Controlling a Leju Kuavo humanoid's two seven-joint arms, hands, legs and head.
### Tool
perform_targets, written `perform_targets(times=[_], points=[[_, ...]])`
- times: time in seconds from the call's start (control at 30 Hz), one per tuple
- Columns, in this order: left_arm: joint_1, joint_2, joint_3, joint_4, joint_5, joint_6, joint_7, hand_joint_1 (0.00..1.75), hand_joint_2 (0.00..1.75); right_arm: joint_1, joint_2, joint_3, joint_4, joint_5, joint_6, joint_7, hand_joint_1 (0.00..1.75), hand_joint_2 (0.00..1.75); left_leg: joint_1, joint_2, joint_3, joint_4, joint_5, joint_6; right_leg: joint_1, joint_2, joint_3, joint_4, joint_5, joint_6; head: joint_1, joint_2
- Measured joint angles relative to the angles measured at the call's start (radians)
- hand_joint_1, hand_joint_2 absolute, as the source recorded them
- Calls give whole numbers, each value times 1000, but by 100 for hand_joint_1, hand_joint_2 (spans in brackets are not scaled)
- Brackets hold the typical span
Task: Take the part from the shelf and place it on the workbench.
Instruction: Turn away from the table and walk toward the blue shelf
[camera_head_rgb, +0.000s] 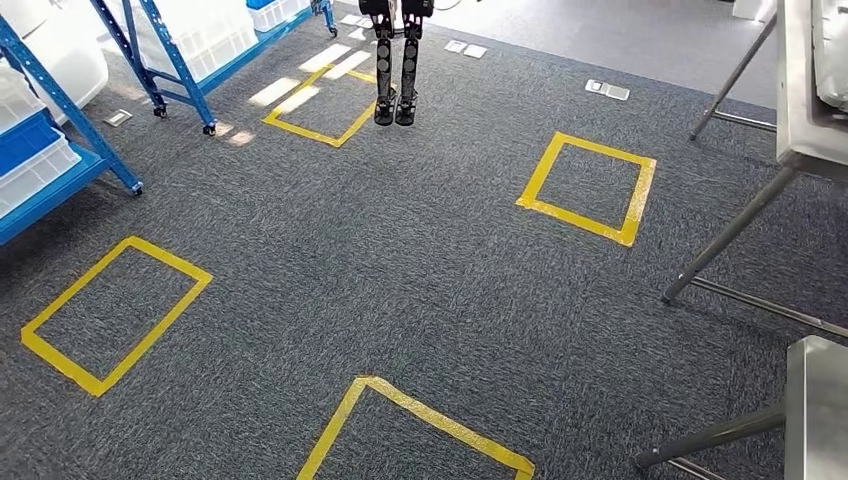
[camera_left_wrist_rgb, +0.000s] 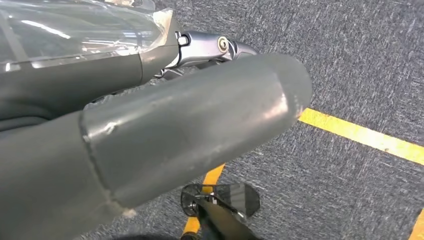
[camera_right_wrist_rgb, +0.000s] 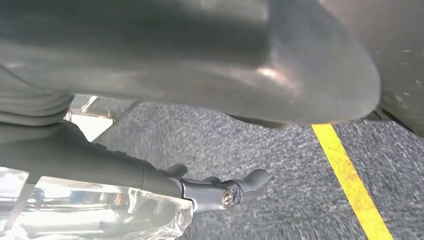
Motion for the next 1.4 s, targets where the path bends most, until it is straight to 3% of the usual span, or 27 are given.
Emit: perform_targets(times=[0.03, 0.1, 0.17, 0.23, 0.3, 0.33, 0.37, 0.4, 0.47, 0.53, 0.6, 0.67, 0.7, 0.77, 0.83, 0.87, 0.93, 1.0, 1.07, 1.13, 1.2, 1.27, 1.33, 1.37, 1.4], points=[[-2, 0, 0, 0, 0, 0, 0, 0, 0, -1, 0, 0, 0, 0, 0, 1, 0, 0, -5, 7, 6, -17, 0, 3, 3, -8, 0, 0, -1, 2, 1, 0], [-4, -1, 0, 0, 0, -1, 0, 0, 0, -2, 0, 0, 0, 0, 0, 2, 0, 0, -7, -14, 2, -25, 6, 11, 6, -24, 1, -1, -4, 8, 2, 0], [-4, -3, 0, 0, 0, -1, -1, 0, 0, -3, 0, 0, 0, 0, 0, 2, 0, 0, -2, -36, 4, -36, 16, 23, 4, 6, -9, 27, -23, 14, 2, 0], [-6, -5, 0, 0, 0, -1, -1, 0, 0, -1, -1, 0, 0, 0, 0, 2, 0, 0, 2, -58, 3, -41, 23, 31, -2, 59, -51, 123, -72, 11, 4, 0], [-8, -6, 0, 0, 0, -1, -1, 0, 0, 2, -2, 0, 0, 0, 0, 2, 0, 0, 3, -84, 0, -41, 26, 34, -7, 77, -110, 249, -120, 11, 5, 0], [-7, -7, 0, 0, 0, -1, -1, 0, 0, 3, -3, 0, 0, 0, 0, 2, 0, 0, 3, -98, 0, -40, 26, 34, -9, 80, -125, 282, -127, 16, 5, 0], [-6, -8, 0, 0, 0, -1, -1, 0, 0, 4, -5, 0, 0, 0, 0, 3, 0, 0, 3, -112, 0, -40, 27, 33, -11, 82, -122, 274, -116, 25, 5, 0], [-5, -9, 0, 0, 0, -1, -1, 0, 0, 3, -6, 0, 0, -1, 0, 3, 0, 0, 4, -125, 1, -39, 27, 31, -15, 85, -101, 226, -90, 36, 5, 0], [-5, -11, 1, 0, 0, -3, -1, 0, 0, 1, -8, 0, 0, -1, 1, 4, 0, 0, 4, -150, 1, -37, 28, 23, -23, 108, -39, 84, -31, 53, 5, 0], [-5, -11, 1, 0, 0, -5, -2, 0, 0, -2, -7, 0, 0, -2, 2, 4, 0, 0, 3, -168, -2, -34, 29, 11, -24, 125, -8, 7, -2, 47, 6, 0], [-3, -11, 1, 0, 0, -6, -3, 0, 0, -4, -6, 0, 0, -3, 3, 5, 0, 0, 4, -178, -7, -36, 33, 0, -21, 116, -6, 1, 3, 31, 5, 0], [0, -11, 0, 0, 0, -6, -3, 0, 0, -5, -6, -1, -1, -3, 3, 5, 0, 0, 5, -152, -17, -21, 22, -9, -23, 102, -5, -1, 9, 18, 1, 0], [0, -11, 0, 0, 0, -6, -3, 0, 0, -5, -5, -1, -1, -3, 3, 6, 0, 0, 5, -129, -31, 11, 1, -13, -23, 94, -6, -2, 11, 10, -1, 0], [-2, -12, 0, 0, 0, -6, -3, 0, 0, -3, -5, -1, -1, -2, 3, 6, 0, 0, 4, -86, -82, 128, -66, -19, -18, 74, -7, -3, 11, -2, -6, 0], [-2, -12, 0, 0, 0, -7, -3, 0, 0, 0, -7, -1, -1, -1, 4, 6, 0, 0, 5, -77, -132, 239, -108, -20, -12, 51, -8, -3, 9, -9, -6, 0], [-1, -13, 0, 0, 0, -7, -3, 0, 0, 0, -7, -1, -1, -1, 5, 6, 0, 0, 5, -75, -136, 251, -103, -18, -10, 40, -7, -2, 8, -10, -6, 0], [1, -13, 1, 0, 0, -7, -3, 0, 0, -1, -8, -1, -1, 0, 6, 6, 0, 0, 3, -63, -85, 159, -47, -8, -5, 20, -4, -3, 6, -12, -6, 0], [-2, -13, 0, 0, 0, -7, -3, 0, 0, -2, -6, -1, -1, 1, 7, 6, 0, 0, -6, -24, -16, 27, -3, 6, 2, 3, -1, -3, 4, -12, -5, 0], [-6, -13, 0, 0, 0, -7, -2, 0, 0, -2, -5, -1, -1, 1, 11, 7, 0, 0, -16, -5, 6, -26, 4, 15, 7, -15, -2, -2, 1, -9, -5, 0], [-6, -14, 0, 0, -1, -7, -1, 0, 0, -5, -5, 0, -1, 3, 18, 10, 0, 0, -14, -27, 5, -34, 12, 21, 10, -29, -1, -3, -1, -3, -5, 0], [-4, -15, 1, 0, -1, -6, 1, 0, 0, -7, -4, 1, -1, 6, 23, 13, 0, 0, -7, -48, 11, -51, 25, 30, 9, 4, -10, 24, -20, 2, -4, 0], [-6, -17, 1, 0, -2, -6, 1, 0, 0, -6, -4, 2, -1, 8, 25, 14, 0, 0, -2, -70, 12, -59, 34, 36, 2, 60, -56, 130, -71, 0, -1, 0], [-8, -17, 1, 0, -4, -7, 1, 0, 0, -3, -5, 2, -1, 8, 26, 15, 0, 0, -1, -96, 9, -59, 37, 37, -6, 80, -114, 253, -116, 2, -1, 0], [-6, -18, 1, 0, -6, -8, 0, 0, 0, -1, -6, 2, -1, 8, 27, 15, 0, 0, -1, -109, 8, -58, 37, 36, -10, 82, -124, 275, -117, 9, -1, 0], [-4, -18, 1, 0, -6, -9, 0, 0, 0, 0, -7, 3, -1, 8, 27, 15, 0, 0, 1, -122, 9, -57, 38, 34, -14, 83, -117, 256, -103, 20, -1, 0]])
